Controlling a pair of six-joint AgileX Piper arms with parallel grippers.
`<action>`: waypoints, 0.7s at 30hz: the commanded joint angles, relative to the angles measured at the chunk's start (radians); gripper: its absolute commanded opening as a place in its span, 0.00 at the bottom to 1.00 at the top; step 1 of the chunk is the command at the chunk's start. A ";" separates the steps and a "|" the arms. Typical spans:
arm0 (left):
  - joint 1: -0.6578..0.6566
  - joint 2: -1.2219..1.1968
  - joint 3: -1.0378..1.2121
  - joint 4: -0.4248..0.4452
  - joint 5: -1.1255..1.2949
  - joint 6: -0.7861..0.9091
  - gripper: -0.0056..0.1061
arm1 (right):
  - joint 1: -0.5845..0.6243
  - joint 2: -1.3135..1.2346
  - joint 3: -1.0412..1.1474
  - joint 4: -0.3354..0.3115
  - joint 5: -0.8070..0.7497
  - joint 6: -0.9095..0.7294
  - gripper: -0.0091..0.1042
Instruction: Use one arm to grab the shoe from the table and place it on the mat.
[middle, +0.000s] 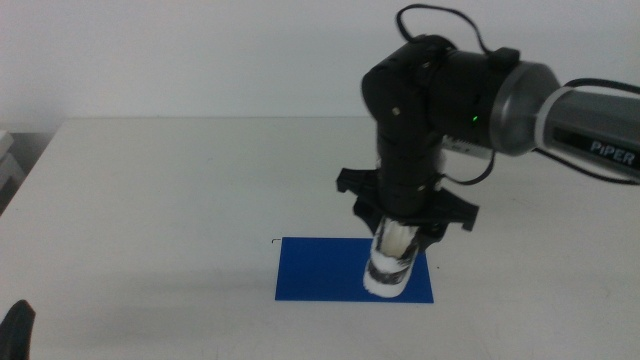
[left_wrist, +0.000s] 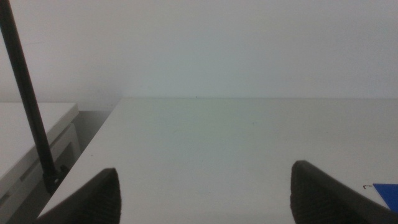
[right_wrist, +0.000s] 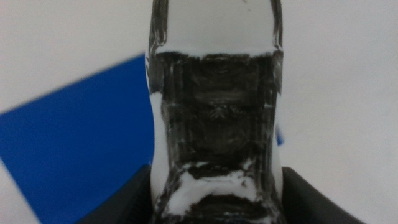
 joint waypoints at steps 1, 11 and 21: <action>-0.005 -0.007 0.005 -0.013 -0.082 -0.012 0.89 | 0.027 -0.062 -0.022 -0.026 0.066 0.051 0.05; -0.005 -0.007 0.005 -0.013 -0.082 -0.012 0.89 | 0.051 -0.062 -0.024 -0.037 0.065 0.079 0.05; -0.005 -0.007 0.005 -0.013 -0.082 -0.012 0.89 | 0.051 -0.062 -0.024 -0.185 0.065 -0.302 0.05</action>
